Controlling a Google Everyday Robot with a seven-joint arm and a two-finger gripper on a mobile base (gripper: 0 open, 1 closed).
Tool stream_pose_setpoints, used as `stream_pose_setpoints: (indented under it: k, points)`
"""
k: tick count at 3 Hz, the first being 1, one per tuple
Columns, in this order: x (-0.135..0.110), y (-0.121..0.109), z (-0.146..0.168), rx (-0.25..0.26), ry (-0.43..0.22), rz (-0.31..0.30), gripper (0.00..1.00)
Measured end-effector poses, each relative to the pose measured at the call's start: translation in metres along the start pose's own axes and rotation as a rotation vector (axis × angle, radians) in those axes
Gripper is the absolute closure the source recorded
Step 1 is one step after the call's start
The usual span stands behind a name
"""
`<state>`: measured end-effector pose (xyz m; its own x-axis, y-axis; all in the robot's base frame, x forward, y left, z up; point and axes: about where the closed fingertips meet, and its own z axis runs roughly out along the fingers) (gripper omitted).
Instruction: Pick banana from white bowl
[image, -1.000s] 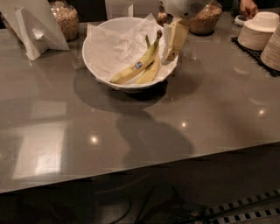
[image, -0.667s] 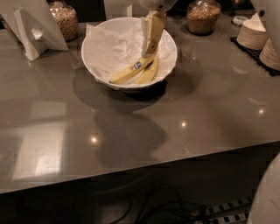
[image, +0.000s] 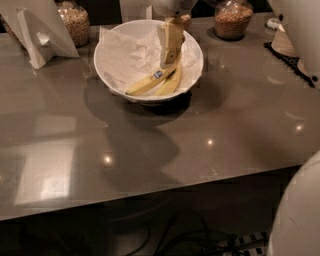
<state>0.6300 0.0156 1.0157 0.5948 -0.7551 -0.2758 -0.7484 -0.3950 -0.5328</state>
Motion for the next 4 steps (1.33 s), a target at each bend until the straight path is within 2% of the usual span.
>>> stream_pose_setpoints:
  k: [1,2,3,4]
  points:
    - [0.009,0.003,0.03,-0.084,0.071,-0.058,0.0]
    - [0.024,0.011,0.051,-0.163,0.133,-0.089,0.19]
    - [0.039,0.02,0.061,-0.204,0.174,-0.095,0.42]
    - [0.051,0.027,0.066,-0.227,0.196,-0.086,0.44]
